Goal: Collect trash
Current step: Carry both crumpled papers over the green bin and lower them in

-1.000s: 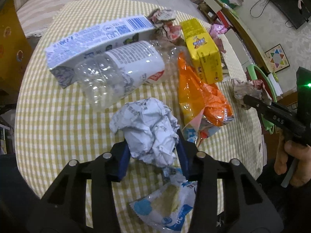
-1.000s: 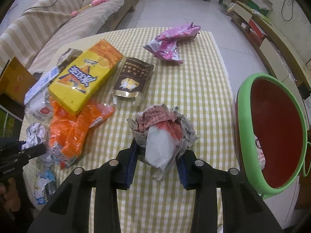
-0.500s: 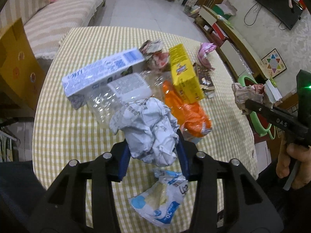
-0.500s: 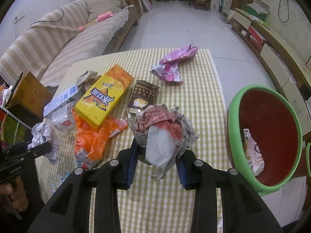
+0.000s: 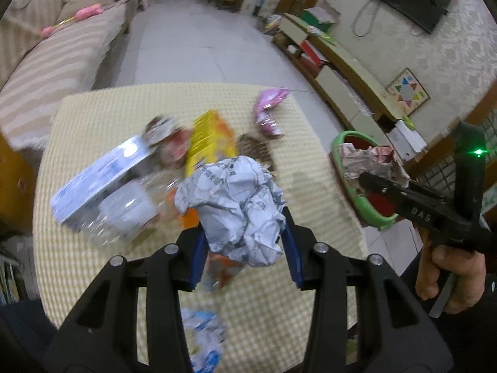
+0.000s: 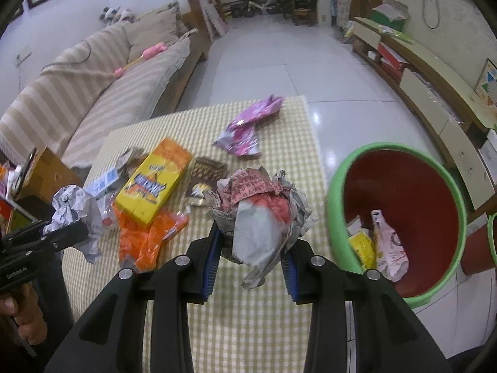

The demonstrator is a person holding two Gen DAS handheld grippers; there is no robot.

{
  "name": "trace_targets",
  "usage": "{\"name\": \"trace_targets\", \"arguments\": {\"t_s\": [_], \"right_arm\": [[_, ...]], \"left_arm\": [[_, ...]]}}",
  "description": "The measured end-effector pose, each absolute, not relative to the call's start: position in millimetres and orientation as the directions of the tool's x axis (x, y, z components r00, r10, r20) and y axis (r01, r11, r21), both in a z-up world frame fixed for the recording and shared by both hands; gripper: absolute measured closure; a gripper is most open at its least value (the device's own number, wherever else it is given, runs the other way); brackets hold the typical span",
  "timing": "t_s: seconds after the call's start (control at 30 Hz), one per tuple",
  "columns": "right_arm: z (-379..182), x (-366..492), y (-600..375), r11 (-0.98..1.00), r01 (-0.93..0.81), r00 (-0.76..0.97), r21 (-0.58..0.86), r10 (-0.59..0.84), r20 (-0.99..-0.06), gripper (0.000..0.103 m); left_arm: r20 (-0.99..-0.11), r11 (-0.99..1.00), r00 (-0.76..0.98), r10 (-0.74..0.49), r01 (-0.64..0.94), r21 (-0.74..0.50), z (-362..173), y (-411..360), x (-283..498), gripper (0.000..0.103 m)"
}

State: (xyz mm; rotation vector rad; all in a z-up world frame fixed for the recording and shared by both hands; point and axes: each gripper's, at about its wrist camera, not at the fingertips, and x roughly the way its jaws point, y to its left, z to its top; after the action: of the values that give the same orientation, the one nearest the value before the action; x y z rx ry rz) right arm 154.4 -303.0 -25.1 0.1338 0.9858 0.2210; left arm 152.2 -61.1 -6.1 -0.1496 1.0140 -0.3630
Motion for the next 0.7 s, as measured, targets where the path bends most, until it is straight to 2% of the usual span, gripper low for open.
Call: {"name": "trace_targets", "arguments": {"t_s": [0.47, 0.7], "right_arm": [[5, 152, -422, 0.967, 0.137, 0.621, 0.214, 0.084, -0.779, 0.069], [8, 152, -451, 0.964, 0.188, 0.623, 0.189, 0.032, -0.782, 0.069]], "left_arm": [[-0.751, 0.835, 0.422, -0.507, 0.457, -0.307, 22, -180, 195, 0.062], [-0.737, 0.776, 0.362, -0.571, 0.532, -0.340, 22, -230, 214, 0.062]]}}
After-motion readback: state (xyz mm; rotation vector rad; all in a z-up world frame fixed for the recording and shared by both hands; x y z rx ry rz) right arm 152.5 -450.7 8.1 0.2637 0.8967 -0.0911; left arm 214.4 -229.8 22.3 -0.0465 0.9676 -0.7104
